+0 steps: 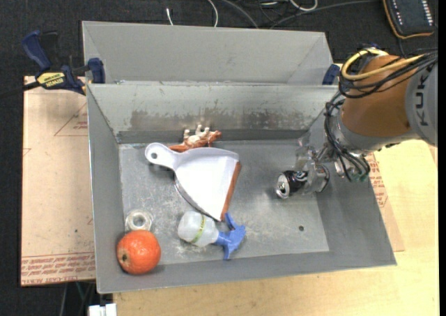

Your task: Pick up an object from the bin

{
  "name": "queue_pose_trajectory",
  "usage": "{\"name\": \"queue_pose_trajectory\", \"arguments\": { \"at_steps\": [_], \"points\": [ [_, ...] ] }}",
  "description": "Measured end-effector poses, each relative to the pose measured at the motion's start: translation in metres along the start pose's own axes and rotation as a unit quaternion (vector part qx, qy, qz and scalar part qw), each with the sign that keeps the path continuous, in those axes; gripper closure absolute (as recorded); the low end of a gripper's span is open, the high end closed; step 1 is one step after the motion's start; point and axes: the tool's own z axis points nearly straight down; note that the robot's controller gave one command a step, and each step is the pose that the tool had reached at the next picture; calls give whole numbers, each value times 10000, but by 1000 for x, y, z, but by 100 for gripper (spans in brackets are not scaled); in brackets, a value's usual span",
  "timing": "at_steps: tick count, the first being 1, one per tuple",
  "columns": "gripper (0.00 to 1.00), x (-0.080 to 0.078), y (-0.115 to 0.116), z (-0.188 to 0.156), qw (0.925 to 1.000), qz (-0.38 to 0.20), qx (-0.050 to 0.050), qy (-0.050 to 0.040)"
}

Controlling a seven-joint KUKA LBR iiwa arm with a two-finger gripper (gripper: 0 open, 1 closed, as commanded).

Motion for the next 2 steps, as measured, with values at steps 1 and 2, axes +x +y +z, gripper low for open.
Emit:
{"name": "queue_pose_trajectory", "arguments": {
  "at_steps": [1, 2],
  "points": [
    [100, 1, 1, -15, 10000, -3, -10, 29],
    [100, -2, 2, -40, 10000, -9, -8, 5]
  ]
}}
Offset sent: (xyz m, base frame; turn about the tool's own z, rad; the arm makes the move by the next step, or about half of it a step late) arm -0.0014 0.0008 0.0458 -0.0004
